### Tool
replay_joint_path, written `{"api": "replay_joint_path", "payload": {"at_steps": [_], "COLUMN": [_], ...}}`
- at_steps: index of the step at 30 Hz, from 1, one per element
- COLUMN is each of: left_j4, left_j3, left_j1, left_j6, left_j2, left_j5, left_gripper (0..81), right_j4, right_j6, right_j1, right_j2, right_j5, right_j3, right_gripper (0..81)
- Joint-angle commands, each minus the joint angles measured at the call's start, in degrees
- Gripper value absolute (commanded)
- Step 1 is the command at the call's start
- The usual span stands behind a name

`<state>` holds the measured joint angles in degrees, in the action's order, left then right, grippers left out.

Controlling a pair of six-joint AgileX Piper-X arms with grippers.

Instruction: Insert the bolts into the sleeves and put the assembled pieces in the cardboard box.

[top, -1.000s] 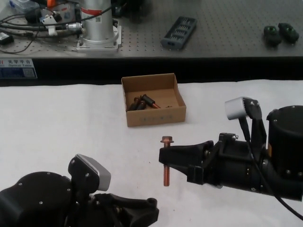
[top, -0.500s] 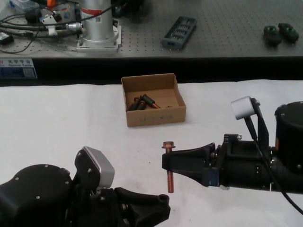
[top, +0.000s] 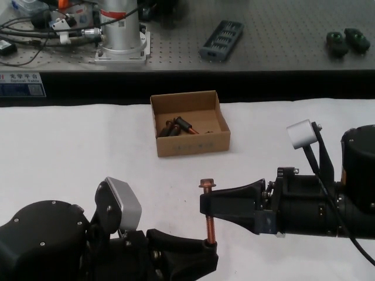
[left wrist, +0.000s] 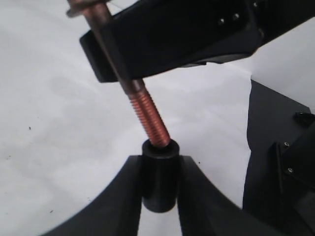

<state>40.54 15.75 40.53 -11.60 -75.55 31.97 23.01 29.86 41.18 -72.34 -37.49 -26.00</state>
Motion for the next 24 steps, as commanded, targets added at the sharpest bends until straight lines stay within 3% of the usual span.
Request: {"api": "replay_joint_path", "payload": {"at_steps": [1,18,24], "left_j4": [1.68,2.90,5.93], "left_j3": [0.58,0.85,0.94], "left_j1": [0.17,0.17,0.17], "left_j6": [-1.73,-14.09,-17.63], "left_j2": [0.09,0.09,0.09], "left_j5": [0.90,0.78,-2.16], "left_gripper": [2.0,2.0,2.0], "right_j4": [0.50,0.50,0.50], "right_j6": [-0.14,-0.29,-0.29], "right_j1": [-0.36,-0.36,-0.36], "right_j2": [0.20,0.20,0.20], "right_j5": [-0.84,-2.26,-3.80], "right_j3": [-0.05,-0.05,-0.05], "right_gripper": [4.3,4.3,4.3]}}
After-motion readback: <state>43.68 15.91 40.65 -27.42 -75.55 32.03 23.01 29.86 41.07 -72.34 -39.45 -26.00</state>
